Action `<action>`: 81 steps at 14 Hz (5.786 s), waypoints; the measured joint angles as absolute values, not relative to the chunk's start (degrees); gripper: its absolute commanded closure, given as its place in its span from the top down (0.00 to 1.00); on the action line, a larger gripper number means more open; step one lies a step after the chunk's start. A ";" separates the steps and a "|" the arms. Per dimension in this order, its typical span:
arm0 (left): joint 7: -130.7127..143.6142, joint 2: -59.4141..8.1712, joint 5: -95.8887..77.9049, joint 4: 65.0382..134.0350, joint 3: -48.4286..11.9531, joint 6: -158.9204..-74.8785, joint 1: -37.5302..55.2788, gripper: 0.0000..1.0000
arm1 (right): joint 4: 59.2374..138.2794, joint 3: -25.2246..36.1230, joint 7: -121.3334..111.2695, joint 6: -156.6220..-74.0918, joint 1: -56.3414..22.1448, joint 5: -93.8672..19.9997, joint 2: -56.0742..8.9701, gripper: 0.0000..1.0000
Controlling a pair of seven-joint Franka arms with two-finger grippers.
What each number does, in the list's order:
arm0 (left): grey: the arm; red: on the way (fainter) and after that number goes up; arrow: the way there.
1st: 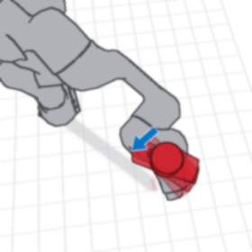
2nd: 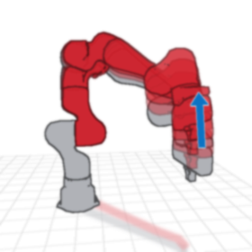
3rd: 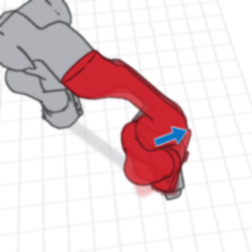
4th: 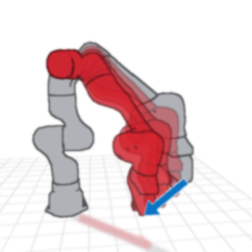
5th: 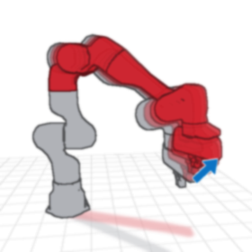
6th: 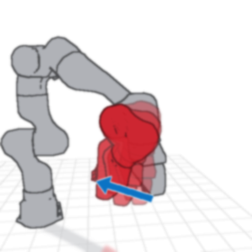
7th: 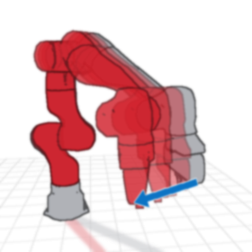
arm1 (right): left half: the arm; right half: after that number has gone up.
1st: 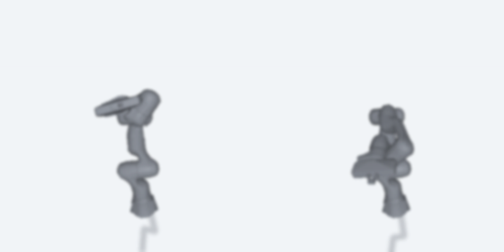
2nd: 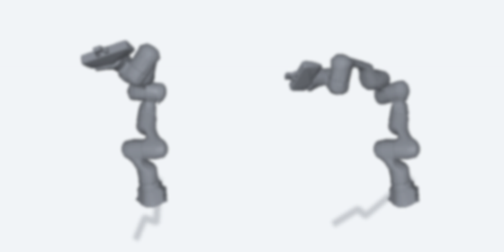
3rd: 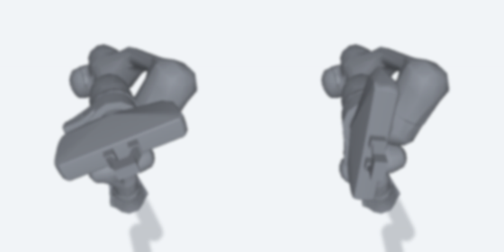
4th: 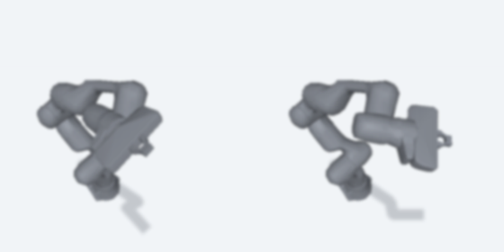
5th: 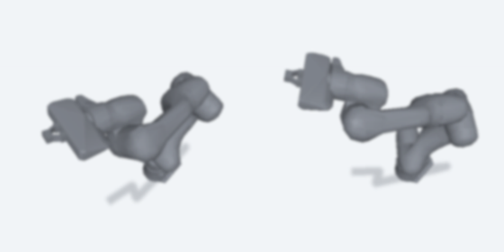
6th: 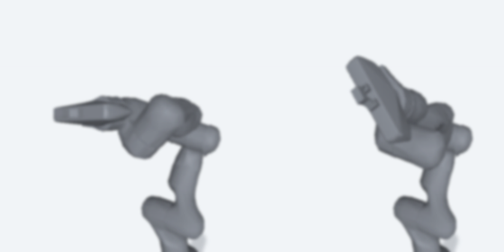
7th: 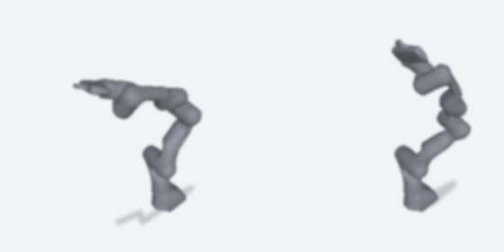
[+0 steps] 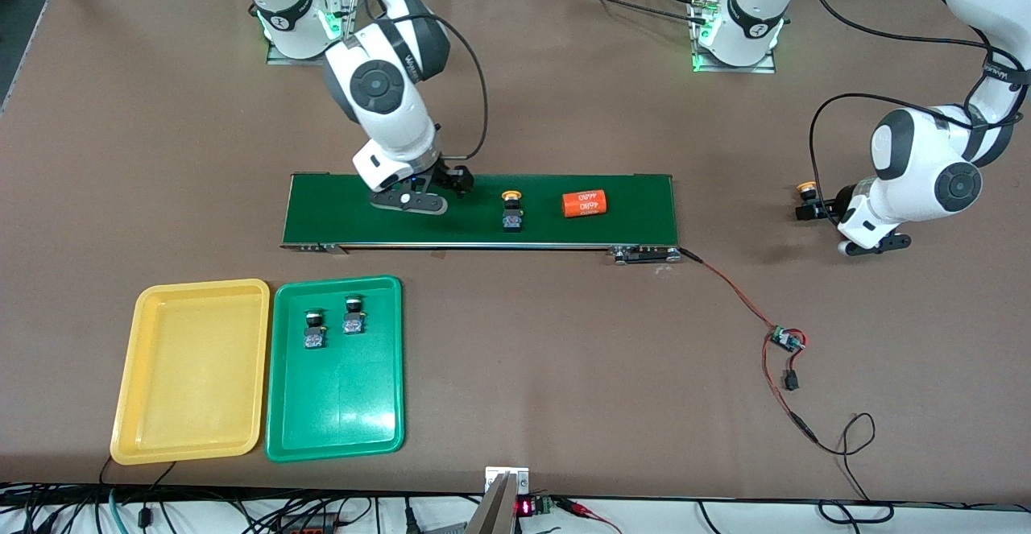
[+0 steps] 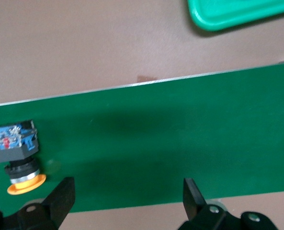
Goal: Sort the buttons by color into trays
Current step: 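Grasp the yellow button with the right gripper while the left gripper grasps another, then place the right gripper's button in the yellow tray while the left gripper releases, then grasp the orange cylinder with the left gripper while the right gripper returns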
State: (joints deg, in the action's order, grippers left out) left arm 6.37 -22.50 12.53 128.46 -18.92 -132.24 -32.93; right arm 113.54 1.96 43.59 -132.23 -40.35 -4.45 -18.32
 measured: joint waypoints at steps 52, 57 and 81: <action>25.09 -15.13 3.68 114.28 -29.77 -124.38 -9.08 1.00 | 86.87 3.97 -5.33 -138.03 2.34 4.37 -43.73 0.09; 21.37 -15.20 3.70 116.36 -28.89 -122.86 -29.28 1.00 | 86.38 3.95 -7.90 -144.47 3.29 4.38 -48.06 0.64; 5.17 -31.19 25.00 117.08 -28.15 -124.04 -50.64 0.32 | 100.51 -7.02 15.74 -120.65 -5.52 2.72 -20.67 1.00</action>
